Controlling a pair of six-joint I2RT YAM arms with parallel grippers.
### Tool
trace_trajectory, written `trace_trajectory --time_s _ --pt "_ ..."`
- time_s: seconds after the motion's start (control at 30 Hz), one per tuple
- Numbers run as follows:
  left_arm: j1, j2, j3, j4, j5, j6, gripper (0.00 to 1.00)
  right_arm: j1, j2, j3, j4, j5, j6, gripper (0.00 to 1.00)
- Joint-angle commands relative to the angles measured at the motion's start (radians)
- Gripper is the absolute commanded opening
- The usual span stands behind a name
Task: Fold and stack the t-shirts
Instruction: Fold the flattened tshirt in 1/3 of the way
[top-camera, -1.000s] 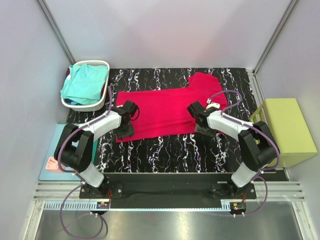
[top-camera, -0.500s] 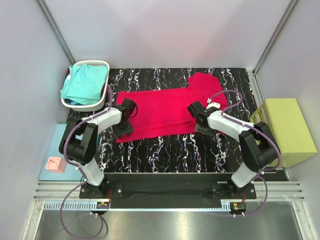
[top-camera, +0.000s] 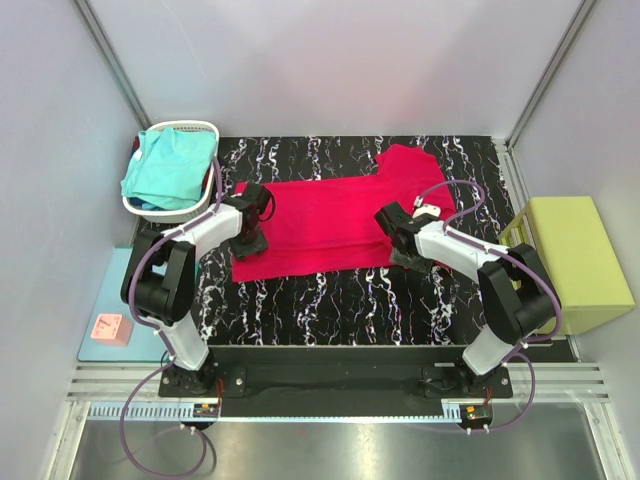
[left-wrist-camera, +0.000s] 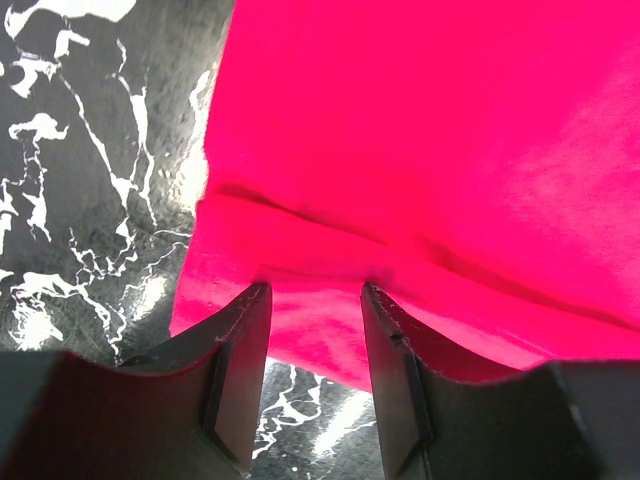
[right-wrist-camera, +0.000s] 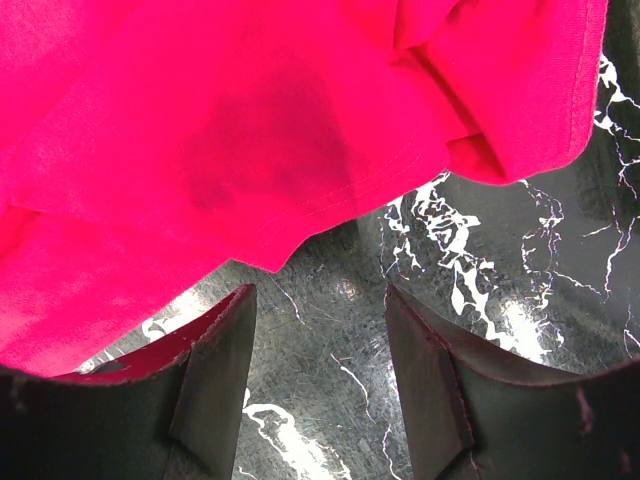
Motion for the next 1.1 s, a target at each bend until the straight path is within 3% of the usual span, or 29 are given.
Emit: trace_trajectory --time_s 0.0,0.8,1.07 --pt "0.004 -0.003 0.039 0.006 -0.011 0.005 0.45 -0.004 -0.012 0.024 0.007 0.020 -0.004 0.62" --pt "0.098 0.121 0.214 -0.014 -0.011 0.020 0.45 -0.004 -0.023 0.009 0.014 0.016 -0.027 0.61" --pt "0.029 -0.067 -0.002 0.038 -0.015 0.011 0.44 -0.004 -0.066 0.009 0.021 0.036 -0.049 0.61"
